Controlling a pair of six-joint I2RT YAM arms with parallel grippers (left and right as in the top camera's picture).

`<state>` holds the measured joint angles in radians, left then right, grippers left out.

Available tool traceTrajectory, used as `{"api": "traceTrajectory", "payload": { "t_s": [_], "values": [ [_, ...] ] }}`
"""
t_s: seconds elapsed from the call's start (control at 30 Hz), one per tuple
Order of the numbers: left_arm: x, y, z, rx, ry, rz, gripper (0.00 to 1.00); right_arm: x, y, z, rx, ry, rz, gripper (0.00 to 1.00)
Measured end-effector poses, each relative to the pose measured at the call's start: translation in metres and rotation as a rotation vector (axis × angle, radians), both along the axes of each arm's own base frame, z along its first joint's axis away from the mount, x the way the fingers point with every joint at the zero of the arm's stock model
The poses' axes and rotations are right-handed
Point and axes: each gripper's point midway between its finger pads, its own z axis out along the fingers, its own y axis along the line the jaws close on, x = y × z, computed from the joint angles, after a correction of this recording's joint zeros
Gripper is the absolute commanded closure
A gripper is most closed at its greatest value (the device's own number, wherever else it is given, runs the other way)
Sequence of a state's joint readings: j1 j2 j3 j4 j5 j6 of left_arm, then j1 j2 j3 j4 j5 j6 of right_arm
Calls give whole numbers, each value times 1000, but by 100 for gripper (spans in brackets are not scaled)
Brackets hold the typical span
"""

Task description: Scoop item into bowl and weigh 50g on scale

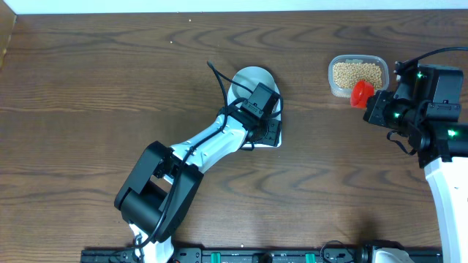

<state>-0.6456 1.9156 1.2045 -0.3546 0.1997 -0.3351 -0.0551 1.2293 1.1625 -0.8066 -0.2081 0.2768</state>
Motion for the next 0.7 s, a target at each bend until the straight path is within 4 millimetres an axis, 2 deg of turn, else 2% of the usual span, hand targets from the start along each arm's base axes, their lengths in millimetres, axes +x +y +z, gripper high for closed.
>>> {"api": "traceTrajectory", "payload": {
  "t_s": [0.1,0.23,0.7],
  "values": [
    [0,0,0,0,0,0,39,0,0,0,1,0,0,99],
    [0,-1,1,-5,-1,-4,33,0,0,0,0,0,0,99],
    [1,-2,7,-17,-13,-6,33,0,0,0,0,0,0,99]
  ]
}}
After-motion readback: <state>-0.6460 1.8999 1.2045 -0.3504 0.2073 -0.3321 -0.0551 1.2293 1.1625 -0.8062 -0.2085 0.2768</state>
